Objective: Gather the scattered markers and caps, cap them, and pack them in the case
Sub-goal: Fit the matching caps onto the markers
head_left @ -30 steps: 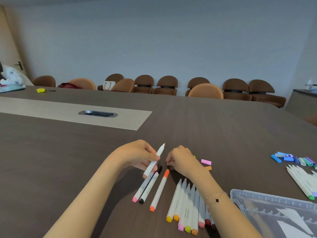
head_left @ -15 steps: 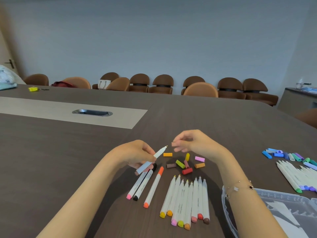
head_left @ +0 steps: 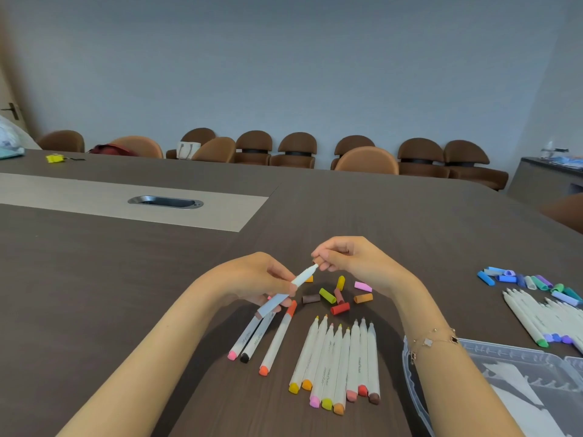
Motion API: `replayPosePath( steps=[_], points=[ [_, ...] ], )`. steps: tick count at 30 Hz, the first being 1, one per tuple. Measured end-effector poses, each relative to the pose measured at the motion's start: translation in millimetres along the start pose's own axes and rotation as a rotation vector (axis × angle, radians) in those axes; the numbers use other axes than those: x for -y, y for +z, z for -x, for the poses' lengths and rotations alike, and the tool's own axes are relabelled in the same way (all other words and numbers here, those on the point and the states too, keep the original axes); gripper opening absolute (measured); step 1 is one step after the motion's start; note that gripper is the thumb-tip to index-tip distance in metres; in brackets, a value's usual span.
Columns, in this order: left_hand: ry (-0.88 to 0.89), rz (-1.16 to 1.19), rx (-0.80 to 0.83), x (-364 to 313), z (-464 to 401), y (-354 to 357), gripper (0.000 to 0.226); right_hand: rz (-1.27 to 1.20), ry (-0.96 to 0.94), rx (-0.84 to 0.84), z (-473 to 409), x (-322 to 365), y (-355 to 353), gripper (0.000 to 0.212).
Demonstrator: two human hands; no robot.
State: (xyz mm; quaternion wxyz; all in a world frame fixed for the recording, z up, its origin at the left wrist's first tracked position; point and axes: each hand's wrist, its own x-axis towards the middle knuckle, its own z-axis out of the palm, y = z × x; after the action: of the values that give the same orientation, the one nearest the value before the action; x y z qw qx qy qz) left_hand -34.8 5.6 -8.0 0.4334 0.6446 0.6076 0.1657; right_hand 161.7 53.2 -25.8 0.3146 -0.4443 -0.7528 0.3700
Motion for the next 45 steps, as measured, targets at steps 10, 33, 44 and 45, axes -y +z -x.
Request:
replayPosePath(
  steps=[10, 33, 44, 45],
  points=[
    [0.015, 0.072, 0.005, 0, 0, 0, 0.022, 0.0, -0.006, -0.096, 2, -2, -10, 0.02],
    [0.055, 0.248, 0.057, -19, 11, 27, 0.022, -0.119, -0.055, 0.082, 8, 8, -14, 0.014],
    [-0.105, -0.587, -0.14, 2, -3, 55, 0.029, 0.363, 0.082, -0.124, 8, -4, -33, 0.026],
    [-0.098, -0.62, -0.16, 3, -3, 55, 0.031, 0.386, 0.115, -0.115, 8, -9, -31, 0.025]
  ],
)
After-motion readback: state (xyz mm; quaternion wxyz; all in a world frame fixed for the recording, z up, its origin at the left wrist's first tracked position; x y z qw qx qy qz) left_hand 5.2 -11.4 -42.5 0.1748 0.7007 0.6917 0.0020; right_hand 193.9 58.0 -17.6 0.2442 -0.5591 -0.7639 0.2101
